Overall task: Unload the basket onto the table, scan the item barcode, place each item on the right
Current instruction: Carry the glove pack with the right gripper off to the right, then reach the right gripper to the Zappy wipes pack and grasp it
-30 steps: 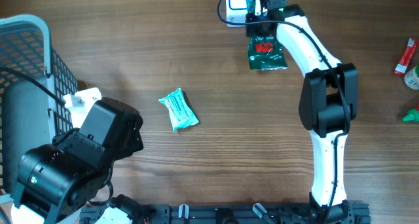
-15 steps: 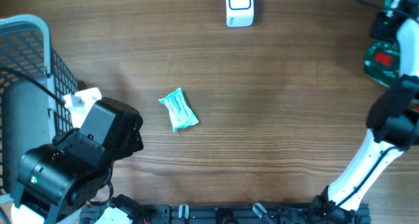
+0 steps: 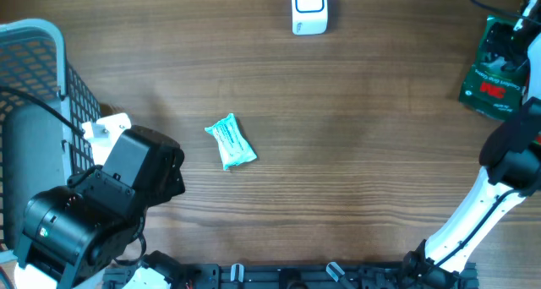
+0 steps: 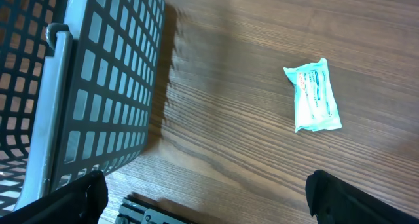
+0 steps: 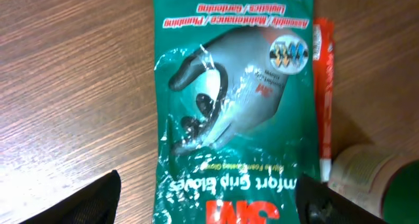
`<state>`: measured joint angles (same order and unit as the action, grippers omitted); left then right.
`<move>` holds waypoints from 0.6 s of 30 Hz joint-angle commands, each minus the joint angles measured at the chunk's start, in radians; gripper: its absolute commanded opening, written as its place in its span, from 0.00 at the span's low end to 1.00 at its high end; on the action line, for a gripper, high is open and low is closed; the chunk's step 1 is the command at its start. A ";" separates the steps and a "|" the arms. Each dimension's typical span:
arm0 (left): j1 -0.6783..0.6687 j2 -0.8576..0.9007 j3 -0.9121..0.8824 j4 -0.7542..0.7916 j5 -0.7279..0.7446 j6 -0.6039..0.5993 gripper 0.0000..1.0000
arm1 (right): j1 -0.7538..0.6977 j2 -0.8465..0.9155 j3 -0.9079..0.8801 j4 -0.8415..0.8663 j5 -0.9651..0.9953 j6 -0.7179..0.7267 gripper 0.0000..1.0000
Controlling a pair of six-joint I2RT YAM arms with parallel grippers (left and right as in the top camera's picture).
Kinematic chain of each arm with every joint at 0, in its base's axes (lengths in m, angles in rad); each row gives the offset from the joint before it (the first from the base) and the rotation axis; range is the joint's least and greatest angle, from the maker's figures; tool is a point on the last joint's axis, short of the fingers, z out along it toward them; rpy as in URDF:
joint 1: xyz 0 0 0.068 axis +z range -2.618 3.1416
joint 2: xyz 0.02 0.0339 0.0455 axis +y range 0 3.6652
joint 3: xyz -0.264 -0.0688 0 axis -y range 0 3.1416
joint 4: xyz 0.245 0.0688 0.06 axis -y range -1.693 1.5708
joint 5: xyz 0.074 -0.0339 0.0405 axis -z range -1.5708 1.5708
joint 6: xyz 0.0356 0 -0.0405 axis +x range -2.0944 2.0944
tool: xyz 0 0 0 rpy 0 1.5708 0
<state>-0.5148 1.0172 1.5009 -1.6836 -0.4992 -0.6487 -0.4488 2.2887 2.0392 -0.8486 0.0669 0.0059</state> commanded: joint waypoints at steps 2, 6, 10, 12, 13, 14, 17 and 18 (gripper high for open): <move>0.003 -0.003 0.001 0.000 -0.002 -0.013 1.00 | 0.079 -0.154 0.019 -0.052 -0.162 0.135 0.93; 0.003 -0.003 0.001 0.000 -0.002 -0.013 1.00 | 0.222 -0.230 0.019 -0.164 -0.469 0.177 0.93; 0.003 -0.003 0.001 0.000 -0.002 -0.013 1.00 | 0.429 -0.226 -0.013 -0.292 -0.578 0.177 0.93; 0.003 -0.003 0.001 0.000 -0.003 -0.013 1.00 | 0.558 -0.225 -0.057 -0.322 -0.577 0.177 0.93; 0.003 -0.003 0.001 0.000 -0.003 -0.013 1.00 | 0.629 -0.220 -0.082 -0.319 -0.573 0.177 0.93; 0.003 -0.003 0.001 0.000 -0.002 -0.013 1.00 | 0.702 -0.217 -0.111 -0.304 -0.563 0.178 0.93; 0.003 -0.003 0.001 0.000 -0.002 -0.013 1.00 | 0.883 -0.215 -0.212 -0.204 -0.554 0.180 0.93; 0.003 -0.003 0.001 0.000 -0.002 -0.013 1.00 | 0.949 -0.215 -0.248 -0.161 -0.546 0.180 0.93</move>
<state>-0.5148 1.0172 1.5009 -1.6840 -0.4992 -0.6487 0.3725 2.0537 1.8690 -1.0634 -0.4652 0.1780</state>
